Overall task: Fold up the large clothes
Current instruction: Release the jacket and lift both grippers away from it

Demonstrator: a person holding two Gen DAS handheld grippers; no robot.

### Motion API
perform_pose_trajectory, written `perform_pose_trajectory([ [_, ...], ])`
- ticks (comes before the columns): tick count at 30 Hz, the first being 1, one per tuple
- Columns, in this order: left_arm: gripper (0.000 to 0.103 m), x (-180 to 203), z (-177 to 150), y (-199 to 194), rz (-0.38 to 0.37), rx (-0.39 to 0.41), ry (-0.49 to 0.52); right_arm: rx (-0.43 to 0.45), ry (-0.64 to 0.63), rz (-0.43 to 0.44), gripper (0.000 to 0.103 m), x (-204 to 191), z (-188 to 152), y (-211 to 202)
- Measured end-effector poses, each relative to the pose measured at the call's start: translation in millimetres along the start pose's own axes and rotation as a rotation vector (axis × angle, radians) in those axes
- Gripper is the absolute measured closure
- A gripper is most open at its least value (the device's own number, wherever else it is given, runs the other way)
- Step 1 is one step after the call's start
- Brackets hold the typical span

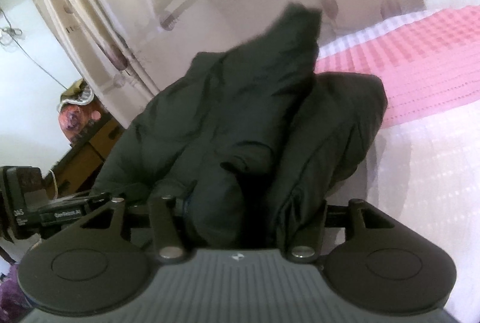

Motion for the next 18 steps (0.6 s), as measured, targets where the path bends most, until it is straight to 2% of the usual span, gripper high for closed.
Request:
perform_pose_trajectory([
  [4, 0.000, -1, -9, 1, 0.065, 0.050, 0.042, 0.018, -0.035, -0.048, 0.032, 2, -5, 3],
  [7, 0.000, 2, -11, -6, 0.102, 0.090, 0.076, 0.044, -0.049, -0.083, 0.029, 0, -6, -2],
  [10, 0.000, 9, -8, -16, 0.177, 0.110, 0.115, 0.103, -0.123, -0.175, 0.029, -14, -4, -20],
  [12, 0.000, 18, -2, -26, 0.235, 0.141, 0.168, 0.149, -0.174, -0.229, 0.022, -28, -2, -36],
  [14, 0.000, 30, 4, -40, 0.283, 0.191, 0.213, 0.217, -0.224, -0.257, 0.007, -41, -1, -54],
  [15, 0.000, 36, 8, -47, 0.302, 0.219, 0.231, 0.253, -0.246, -0.275, 0.003, -48, 0, -64],
  [18, 0.000, 58, 19, -71, 0.309, 0.307, 0.268, 0.359, -0.320, -0.312, 0.000, -67, 1, -90],
])
Point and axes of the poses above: each gripper's, at about its wrist camera, not at the fingertips, and y roughly the way its jaws point, x to its right, z to its top, the point moved 10 cm from there along y, roughly the way its jaws point, and after that the axes turned 6 degrees about -z, right-handed, at the moved point
